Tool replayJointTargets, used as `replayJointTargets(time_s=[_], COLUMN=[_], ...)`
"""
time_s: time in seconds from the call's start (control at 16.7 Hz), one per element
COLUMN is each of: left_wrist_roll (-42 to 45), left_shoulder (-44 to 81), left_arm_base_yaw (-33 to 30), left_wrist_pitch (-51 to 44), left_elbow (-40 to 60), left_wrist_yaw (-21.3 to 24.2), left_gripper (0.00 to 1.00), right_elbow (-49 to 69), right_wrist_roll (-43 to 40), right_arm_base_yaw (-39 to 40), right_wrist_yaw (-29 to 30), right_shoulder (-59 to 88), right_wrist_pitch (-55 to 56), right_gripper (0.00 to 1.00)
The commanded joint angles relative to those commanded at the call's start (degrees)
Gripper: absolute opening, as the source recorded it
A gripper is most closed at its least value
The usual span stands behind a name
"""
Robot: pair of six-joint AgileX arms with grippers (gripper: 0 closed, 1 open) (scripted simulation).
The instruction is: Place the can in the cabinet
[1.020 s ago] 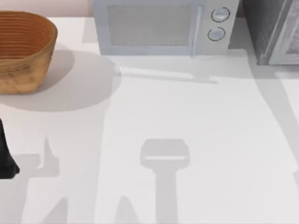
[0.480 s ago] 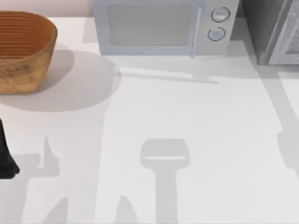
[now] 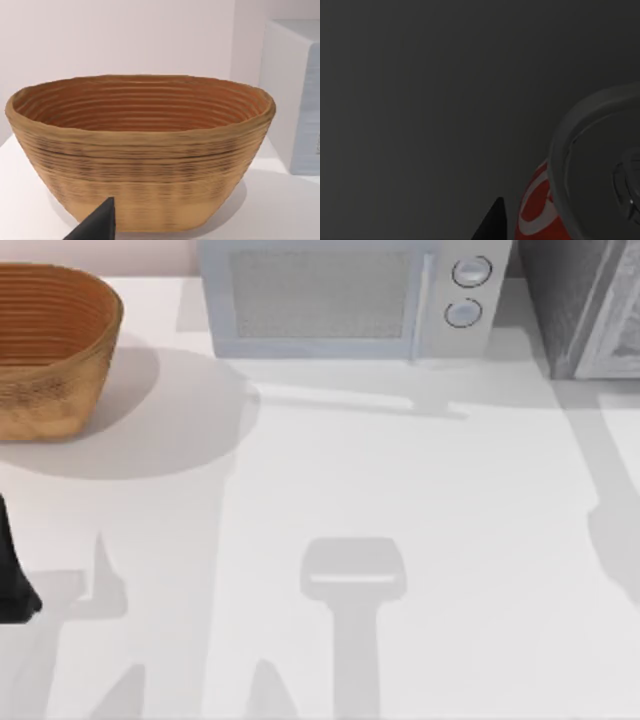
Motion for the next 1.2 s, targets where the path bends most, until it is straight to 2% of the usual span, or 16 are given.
replayJointTargets(time_s=[0.06,0.84,1.2], left_wrist_roll=[0.0,0.0,0.0], left_shoulder=[0.0,0.0,0.0], left_arm_base_yaw=[0.0,0.0,0.0], left_wrist_pitch=[0.0,0.0,0.0], left_elbow=[0.0,0.0,0.0], left_wrist_yaw=[0.0,0.0,0.0], left_gripper=[1.00,1.00,1.00], right_elbow=[0.0,0.0,0.0], right_wrist_roll=[0.0,0.0,0.0], right_arm_base_yaw=[0.0,0.0,0.0], right_wrist_yaw=[0.0,0.0,0.0], right_shoulder=[0.0,0.0,0.0], right_wrist_pitch=[0.0,0.0,0.0], right_gripper=[0.00,0.98,1.00])
